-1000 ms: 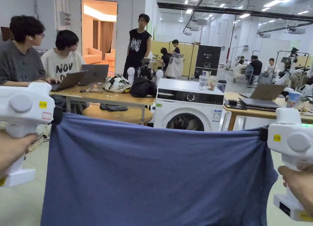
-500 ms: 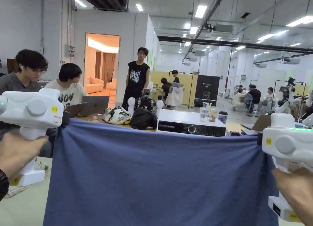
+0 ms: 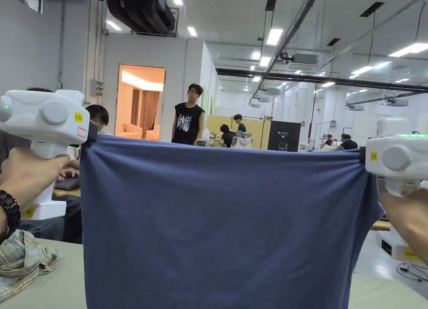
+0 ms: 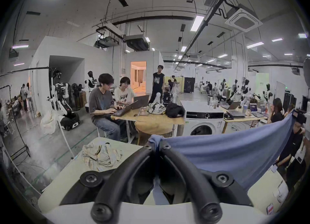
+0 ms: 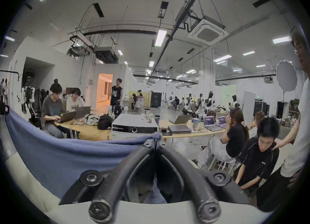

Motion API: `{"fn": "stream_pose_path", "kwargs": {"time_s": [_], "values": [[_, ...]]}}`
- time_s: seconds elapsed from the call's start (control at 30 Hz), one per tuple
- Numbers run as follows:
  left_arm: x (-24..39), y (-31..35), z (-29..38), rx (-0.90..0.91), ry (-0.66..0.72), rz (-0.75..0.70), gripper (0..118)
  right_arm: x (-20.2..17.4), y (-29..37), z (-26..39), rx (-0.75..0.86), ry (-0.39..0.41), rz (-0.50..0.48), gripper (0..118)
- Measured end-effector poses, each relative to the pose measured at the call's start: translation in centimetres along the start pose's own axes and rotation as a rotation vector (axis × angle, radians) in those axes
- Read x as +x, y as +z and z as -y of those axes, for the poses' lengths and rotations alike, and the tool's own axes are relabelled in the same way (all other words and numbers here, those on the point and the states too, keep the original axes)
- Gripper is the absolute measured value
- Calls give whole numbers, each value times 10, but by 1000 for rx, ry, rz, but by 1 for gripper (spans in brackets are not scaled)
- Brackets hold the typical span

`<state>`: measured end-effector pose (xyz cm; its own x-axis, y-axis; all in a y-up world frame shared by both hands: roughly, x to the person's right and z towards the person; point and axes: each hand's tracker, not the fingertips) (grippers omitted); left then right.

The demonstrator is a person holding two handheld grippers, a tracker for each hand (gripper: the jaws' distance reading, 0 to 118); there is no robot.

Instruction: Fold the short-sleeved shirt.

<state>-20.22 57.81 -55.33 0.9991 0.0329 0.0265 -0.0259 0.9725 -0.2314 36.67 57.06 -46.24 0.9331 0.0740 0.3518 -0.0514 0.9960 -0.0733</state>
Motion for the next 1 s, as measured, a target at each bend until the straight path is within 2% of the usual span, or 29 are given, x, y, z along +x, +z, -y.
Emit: {"fn": "stream_pose_path", "kwargs": {"time_s": [0.27,0.4,0.53,0.73,1.0], "values": [[-3,-6,52,-64,-16,8,0,-1,5,54,-47,12,4,0],[-7,8,92,-94,-14,14,0,2,28,93,-87,68,3,0],[-16,37,125,-121,3,45,0,13,47,125,-125,64,-5,0],[-23,95,164,-125,3,52,0,33,123,157,-138,73,-16,0],[-31,160,216,-143,-4,71,0,52,186,200,-192,66,-33,0]]}}
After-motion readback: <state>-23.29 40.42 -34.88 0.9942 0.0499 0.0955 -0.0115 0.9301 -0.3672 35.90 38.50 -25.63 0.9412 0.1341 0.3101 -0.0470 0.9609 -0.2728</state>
